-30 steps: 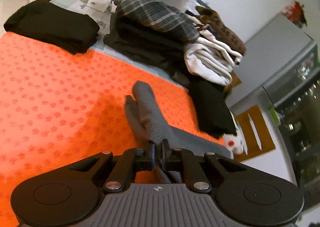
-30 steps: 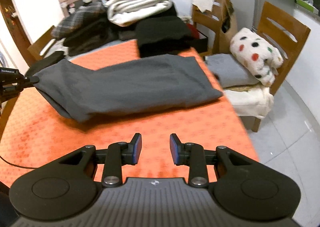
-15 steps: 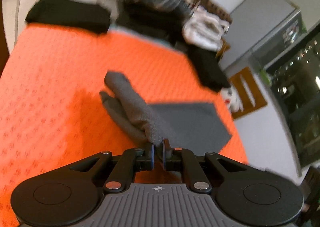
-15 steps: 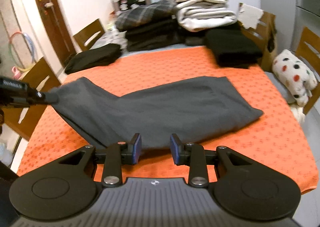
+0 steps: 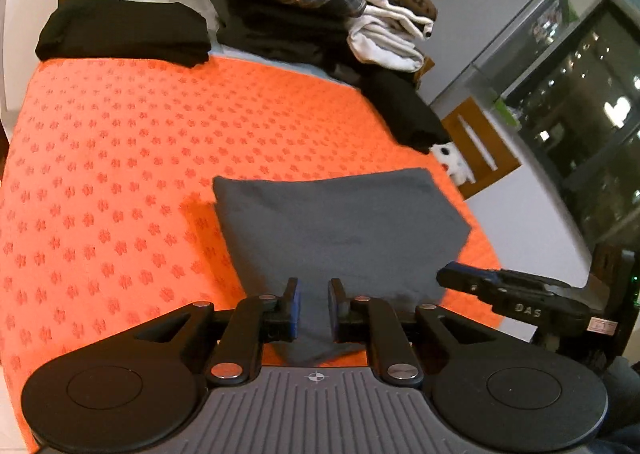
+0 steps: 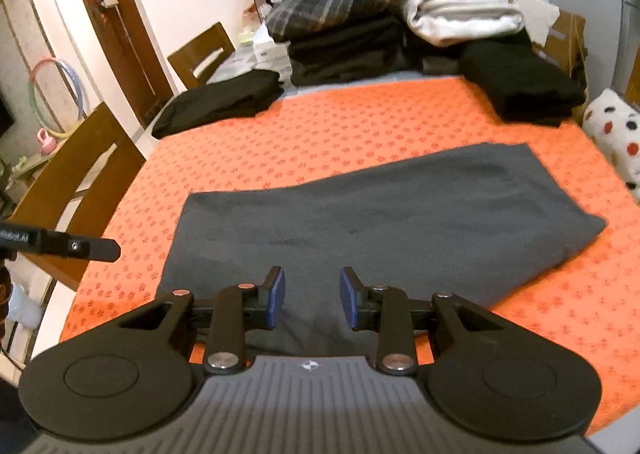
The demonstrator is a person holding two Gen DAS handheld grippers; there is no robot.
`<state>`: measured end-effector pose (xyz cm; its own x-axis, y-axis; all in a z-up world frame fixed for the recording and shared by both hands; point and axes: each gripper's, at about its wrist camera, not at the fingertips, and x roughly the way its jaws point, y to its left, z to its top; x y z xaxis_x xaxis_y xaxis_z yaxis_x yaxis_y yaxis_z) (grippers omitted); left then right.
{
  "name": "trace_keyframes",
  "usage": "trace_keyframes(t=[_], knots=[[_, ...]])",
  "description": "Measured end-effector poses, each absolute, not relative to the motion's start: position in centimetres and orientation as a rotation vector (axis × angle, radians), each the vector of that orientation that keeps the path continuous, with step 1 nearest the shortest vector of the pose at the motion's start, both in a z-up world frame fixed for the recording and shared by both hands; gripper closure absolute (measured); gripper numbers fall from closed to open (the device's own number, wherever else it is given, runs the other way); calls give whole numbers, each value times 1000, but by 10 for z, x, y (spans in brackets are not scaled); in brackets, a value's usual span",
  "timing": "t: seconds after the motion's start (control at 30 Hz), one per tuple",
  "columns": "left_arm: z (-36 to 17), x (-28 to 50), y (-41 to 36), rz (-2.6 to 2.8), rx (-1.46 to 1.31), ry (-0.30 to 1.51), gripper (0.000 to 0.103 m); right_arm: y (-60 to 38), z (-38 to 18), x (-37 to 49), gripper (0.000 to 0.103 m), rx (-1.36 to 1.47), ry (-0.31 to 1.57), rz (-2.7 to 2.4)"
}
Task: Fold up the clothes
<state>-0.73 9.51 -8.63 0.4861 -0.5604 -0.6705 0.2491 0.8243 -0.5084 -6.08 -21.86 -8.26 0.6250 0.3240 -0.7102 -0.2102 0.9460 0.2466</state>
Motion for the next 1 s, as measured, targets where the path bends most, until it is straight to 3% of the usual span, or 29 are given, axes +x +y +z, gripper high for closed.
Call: trace_keyframes(t=[0.03,0.23,0.47,0.63,0.77,0.9,1.0], knots=[[-89,-3,95,-498,-364,942,85,-215,-91,-57,88,140,856,301],[-108,24,104,-409,-376,939,72,-207,-143,-56,93,128,948,248],[-112,45,114,-365,-446,909,66,-213,-142,-70,92,111,911,196],[-117,55,105,-367,-432,922,51,-217,-142,-79,92,104,922,195],[-124,55,106,-363,-469,936,49,-217,-128,-87,88,97,910,207],[-133,54,113,-343,-570,960,49,-200,-105,-90,76,5,849,333],[-138,54,113,-329,-596,971,49,-178,-92,-87,73,-90,794,481]])
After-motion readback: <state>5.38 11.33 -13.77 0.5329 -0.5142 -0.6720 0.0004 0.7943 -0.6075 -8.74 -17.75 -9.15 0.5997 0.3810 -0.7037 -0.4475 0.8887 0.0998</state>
